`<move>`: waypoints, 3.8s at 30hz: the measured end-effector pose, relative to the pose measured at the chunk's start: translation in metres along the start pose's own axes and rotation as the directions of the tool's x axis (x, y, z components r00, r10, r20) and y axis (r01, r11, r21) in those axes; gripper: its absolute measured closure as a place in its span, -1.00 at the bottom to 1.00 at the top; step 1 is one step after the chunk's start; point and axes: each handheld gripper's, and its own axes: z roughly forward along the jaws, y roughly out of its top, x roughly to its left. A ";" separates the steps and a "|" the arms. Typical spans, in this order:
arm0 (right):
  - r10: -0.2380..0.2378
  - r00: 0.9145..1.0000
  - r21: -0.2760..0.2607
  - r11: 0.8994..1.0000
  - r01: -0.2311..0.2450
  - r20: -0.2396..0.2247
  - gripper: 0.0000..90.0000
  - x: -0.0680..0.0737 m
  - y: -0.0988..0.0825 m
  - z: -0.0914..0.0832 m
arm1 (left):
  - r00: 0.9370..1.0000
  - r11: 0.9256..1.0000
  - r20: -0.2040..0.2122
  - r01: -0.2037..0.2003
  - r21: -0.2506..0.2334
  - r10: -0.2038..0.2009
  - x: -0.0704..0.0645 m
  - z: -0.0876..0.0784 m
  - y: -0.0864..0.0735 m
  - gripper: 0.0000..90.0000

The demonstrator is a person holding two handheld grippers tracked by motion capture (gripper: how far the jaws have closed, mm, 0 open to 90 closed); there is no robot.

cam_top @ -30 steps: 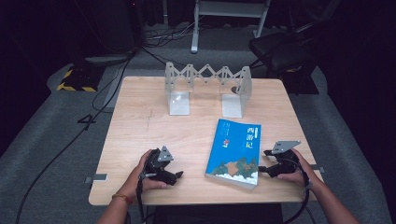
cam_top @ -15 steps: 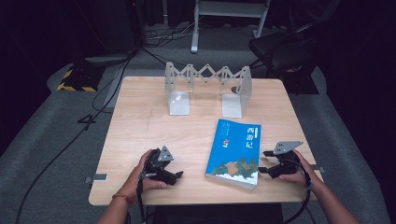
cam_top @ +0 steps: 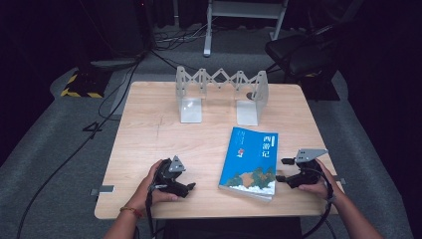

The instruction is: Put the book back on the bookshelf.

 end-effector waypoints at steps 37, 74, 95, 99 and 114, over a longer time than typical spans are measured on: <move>0.052 0.998 -0.130 0.990 -0.046 0.047 -0.53 0.013 0.057 -0.003 | 0.964 0.952 0.068 -0.241 -0.188 0.258 -0.137 0.061 0.113 -0.20; -0.279 0.960 -0.193 0.944 0.267 -0.035 -0.22 0.040 0.070 0.015 | 0.959 0.947 0.089 -0.245 -0.210 0.268 -0.043 -0.008 0.069 0.74; -0.342 0.938 -0.195 0.925 0.326 -0.055 -0.34 0.032 0.088 0.021 | 0.956 0.948 0.102 -0.251 -0.198 0.274 -0.030 -0.016 0.056 0.72; -0.385 0.923 -0.081 0.920 0.383 -0.011 -0.29 0.023 0.080 0.044 | 0.957 0.948 0.111 -0.241 -0.209 0.268 -0.028 -0.017 0.055 0.73; -0.394 0.911 -0.071 0.912 0.404 0.121 0.40 0.021 0.070 0.048 | 0.970 0.960 -0.008 -0.242 -0.139 0.243 -0.057 -0.013 0.066 -0.05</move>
